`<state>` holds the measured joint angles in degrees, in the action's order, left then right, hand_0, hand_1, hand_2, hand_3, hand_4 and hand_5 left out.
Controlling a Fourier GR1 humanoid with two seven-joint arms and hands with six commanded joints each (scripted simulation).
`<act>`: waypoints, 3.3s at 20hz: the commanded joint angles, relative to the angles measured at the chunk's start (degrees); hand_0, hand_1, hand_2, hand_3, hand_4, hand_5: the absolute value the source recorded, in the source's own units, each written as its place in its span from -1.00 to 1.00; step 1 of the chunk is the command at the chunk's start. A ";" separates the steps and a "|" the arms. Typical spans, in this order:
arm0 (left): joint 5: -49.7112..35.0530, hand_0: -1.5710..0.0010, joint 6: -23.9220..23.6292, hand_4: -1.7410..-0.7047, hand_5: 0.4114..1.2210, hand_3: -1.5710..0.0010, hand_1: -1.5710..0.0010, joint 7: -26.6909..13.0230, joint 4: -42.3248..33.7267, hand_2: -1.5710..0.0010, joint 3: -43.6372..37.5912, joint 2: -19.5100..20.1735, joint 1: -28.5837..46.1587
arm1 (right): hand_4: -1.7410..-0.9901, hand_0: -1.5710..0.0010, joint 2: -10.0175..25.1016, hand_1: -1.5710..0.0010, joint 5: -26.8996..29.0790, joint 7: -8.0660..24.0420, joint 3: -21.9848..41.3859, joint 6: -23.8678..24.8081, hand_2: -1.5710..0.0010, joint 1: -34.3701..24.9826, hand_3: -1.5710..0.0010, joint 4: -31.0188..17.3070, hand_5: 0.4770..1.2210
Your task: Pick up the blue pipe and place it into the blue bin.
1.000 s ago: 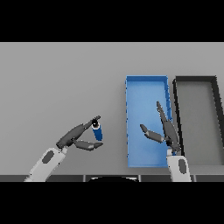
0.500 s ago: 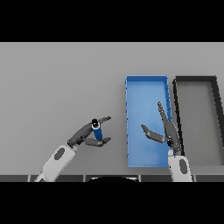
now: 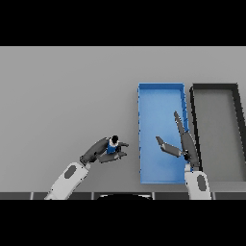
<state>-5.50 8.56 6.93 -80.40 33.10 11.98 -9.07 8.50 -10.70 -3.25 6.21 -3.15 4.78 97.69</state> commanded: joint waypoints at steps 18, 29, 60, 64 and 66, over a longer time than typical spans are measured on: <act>1.76 -0.99 0.62 -0.48 1.00 -0.99 -0.99 -2.42 -10.46 -1.00 -0.56 -5.15 -4.04 | 0.65 1.00 1.04 1.00 -1.56 -0.31 -0.06 0.06 1.00 -0.33 1.00 -1.72 -0.75; 3.32 -1.00 3.90 -0.49 1.00 -1.00 -1.00 -2.44 -10.83 -1.00 -2.26 -5.98 -3.10 | 0.46 1.00 2.33 0.98 2.36 -4.41 -1.39 -4.34 0.99 -6.05 1.00 -7.48 -0.74; 7.32 -1.00 12.26 -0.45 1.00 -1.00 -1.00 -2.73 -10.79 -1.00 -6.94 -9.97 -2.10 | 0.40 1.00 6.78 0.99 26.13 17.86 15.26 -31.43 0.97 -32.36 1.00 6.72 -0.91; 7.35 -1.00 12.70 -0.65 1.00 -0.66 -1.00 -5.15 -11.10 -0.96 -7.53 -10.89 -1.46 | 0.17 0.49 4.87 0.44 26.40 19.08 16.39 -32.62 0.45 -34.93 0.61 4.11 -0.88; 7.67 -1.00 12.79 -0.78 1.00 -0.48 -1.00 -7.45 -10.59 -0.96 -8.10 -11.17 -1.76 | -0.21 -0.04 3.90 -0.07 25.07 17.96 16.91 -32.69 -0.07 -35.71 0.16 3.08 -0.86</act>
<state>2.21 21.48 -0.27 -90.99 25.00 0.82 -10.85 12.38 14.37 14.63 23.10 -35.79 -30.94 100.77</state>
